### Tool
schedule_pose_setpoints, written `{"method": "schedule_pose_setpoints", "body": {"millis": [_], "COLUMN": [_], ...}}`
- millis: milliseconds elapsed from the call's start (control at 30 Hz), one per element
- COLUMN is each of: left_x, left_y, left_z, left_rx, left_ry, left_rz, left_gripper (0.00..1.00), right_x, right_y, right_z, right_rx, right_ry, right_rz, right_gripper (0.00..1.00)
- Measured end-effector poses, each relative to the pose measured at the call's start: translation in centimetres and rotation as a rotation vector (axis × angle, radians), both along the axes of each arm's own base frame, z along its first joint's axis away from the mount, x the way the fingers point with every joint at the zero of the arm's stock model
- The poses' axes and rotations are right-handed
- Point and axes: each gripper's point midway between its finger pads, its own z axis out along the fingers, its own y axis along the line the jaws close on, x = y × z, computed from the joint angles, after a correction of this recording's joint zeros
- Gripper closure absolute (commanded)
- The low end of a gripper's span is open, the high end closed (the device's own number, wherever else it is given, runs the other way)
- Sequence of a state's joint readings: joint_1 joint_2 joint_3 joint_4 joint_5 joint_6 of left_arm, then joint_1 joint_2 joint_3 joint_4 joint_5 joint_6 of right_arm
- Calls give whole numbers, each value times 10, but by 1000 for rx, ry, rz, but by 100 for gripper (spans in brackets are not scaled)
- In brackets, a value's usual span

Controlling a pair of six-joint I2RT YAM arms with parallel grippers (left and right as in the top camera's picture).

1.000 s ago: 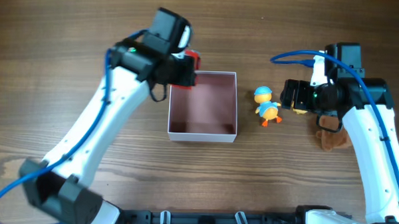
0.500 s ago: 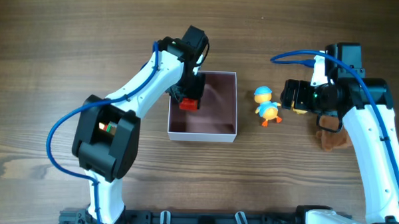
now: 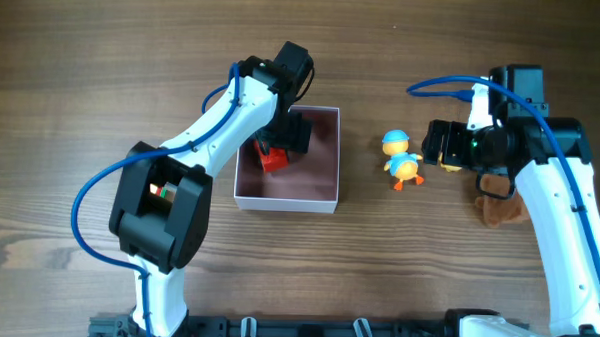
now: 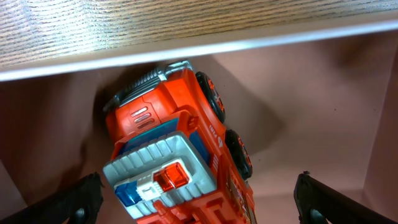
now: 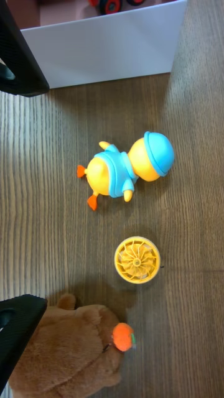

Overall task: Pack container
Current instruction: 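Carry the red truck into the box and open the left gripper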

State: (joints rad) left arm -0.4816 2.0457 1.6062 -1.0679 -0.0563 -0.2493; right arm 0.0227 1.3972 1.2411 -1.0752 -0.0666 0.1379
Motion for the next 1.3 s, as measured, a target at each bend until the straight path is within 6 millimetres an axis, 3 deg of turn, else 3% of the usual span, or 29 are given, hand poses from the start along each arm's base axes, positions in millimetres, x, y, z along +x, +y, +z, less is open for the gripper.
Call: {"method": "schedule_pose_setpoints", "body": {"millis": [400, 533, 667, 767, 900, 933, 1067, 1100, 1300], "left_x": [-3, -8, -26, -42, -50, -51, -63, -69, -67], "left_y": [-4, -16, -16, -22, -39, -43, -53, -54, -49], "left_z": [5, 44, 107, 125, 102, 93, 44, 24, -12], "left_rx": [-4, -45, -111, -197, -250, -253, -227, -209, -146], "left_ry": [-6, -80, -164, -134, -50, -28, 75, 118, 152], "left_rz": [-12, -44, -35, -21, -29, -30, -46, -51, -44], "left_gripper": [0, 0, 1, 23, 76, 82, 95, 96, 96], "right_x": [0, 0, -1, 0, 0, 0, -1, 0, -1], "right_y": [0, 0, 0, 0, 0, 0, 0, 0, 0], "right_z": [0, 0, 0, 0, 0, 0, 0, 0, 0], "right_rx": [0, 0, -1, -1, -1, -1, -1, -1, -1], "right_ry": [2, 2, 2, 2, 2, 2, 2, 2, 4], "right_rz": [0, 0, 0, 0, 0, 0, 1, 0, 0], "right_gripper": [0, 0, 0, 0, 0, 1, 0, 0, 0]}}
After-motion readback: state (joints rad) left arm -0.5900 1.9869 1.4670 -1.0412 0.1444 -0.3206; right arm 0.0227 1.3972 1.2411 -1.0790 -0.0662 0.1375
